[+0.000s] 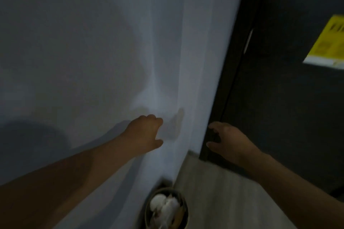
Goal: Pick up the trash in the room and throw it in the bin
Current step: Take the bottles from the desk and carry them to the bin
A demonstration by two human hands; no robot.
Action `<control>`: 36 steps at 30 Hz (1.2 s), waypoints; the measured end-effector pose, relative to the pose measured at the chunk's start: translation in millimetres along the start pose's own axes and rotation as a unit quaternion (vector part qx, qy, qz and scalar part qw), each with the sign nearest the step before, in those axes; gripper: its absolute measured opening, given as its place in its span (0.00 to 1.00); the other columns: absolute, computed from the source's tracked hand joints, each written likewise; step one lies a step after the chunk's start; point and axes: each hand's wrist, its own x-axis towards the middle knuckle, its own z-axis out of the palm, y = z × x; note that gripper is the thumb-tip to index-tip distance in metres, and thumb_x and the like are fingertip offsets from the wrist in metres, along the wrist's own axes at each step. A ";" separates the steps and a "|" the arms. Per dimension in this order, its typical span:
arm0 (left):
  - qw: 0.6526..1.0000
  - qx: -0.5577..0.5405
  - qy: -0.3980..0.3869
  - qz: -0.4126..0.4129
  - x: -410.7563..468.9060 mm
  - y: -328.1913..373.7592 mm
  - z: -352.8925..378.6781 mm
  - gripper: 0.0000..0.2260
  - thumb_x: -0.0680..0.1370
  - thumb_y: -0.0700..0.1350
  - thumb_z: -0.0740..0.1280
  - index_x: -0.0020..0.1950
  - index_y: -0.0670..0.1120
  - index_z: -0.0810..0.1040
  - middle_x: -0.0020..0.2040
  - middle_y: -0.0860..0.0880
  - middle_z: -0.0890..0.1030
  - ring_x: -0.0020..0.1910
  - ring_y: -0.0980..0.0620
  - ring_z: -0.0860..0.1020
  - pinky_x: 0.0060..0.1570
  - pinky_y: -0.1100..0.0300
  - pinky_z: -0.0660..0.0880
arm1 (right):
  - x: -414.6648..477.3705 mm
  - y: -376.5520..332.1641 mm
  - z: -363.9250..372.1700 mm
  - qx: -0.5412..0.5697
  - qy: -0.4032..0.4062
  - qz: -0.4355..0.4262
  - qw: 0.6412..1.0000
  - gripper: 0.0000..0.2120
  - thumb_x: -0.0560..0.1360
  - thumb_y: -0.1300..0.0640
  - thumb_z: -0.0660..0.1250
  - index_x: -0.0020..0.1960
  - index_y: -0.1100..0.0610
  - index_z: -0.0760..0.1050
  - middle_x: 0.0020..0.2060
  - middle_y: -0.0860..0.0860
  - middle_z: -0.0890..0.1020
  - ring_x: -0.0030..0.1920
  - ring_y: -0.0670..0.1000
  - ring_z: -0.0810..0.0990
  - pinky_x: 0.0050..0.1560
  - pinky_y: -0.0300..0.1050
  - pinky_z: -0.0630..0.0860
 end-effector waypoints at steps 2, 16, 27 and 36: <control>0.999 0.021 0.050 0.000 -14.3 5.1 -69.9 0.24 0.75 0.56 0.66 0.67 0.45 0.70 0.62 0.46 0.74 0.57 0.47 0.74 0.57 0.54 0.73 | -17.1 -31.9 -59.3 -0.014 0.038 -0.034 0.999 0.27 0.75 0.50 0.69 0.71 0.50 0.65 0.63 0.50 0.74 0.61 0.49 0.74 0.62 0.44 0.74; 0.939 0.129 0.312 -0.064 -151.9 83.3 -356.0 0.28 0.75 0.60 0.65 0.72 0.56 0.64 0.68 0.56 0.70 0.66 0.56 0.70 0.63 0.65 0.63 | -104.0 -150.3 -317.4 -0.064 0.235 -0.291 0.925 0.28 0.74 0.43 0.68 0.71 0.46 0.65 0.63 0.44 0.73 0.61 0.44 0.72 0.63 0.38 0.70; 0.893 0.165 0.305 -0.286 -250.7 107.8 -355.1 0.27 0.76 0.60 0.64 0.73 0.57 0.63 0.69 0.59 0.68 0.58 0.60 0.73 0.54 0.72 0.63 | -81.5 -220.1 -306.1 -0.062 0.191 -0.519 0.831 0.26 0.74 0.41 0.66 0.69 0.42 0.64 0.60 0.40 0.72 0.59 0.41 0.72 0.59 0.36 0.69; 0.788 0.235 0.279 -0.496 -440.6 169.6 -344.7 0.27 0.75 0.61 0.65 0.71 0.58 0.64 0.66 0.58 0.71 0.62 0.58 0.72 0.59 0.68 0.66 | -184.3 -343.2 -244.5 -0.008 0.093 -0.698 0.710 0.26 0.73 0.44 0.67 0.69 0.43 0.65 0.61 0.41 0.71 0.56 0.42 0.72 0.57 0.36 0.68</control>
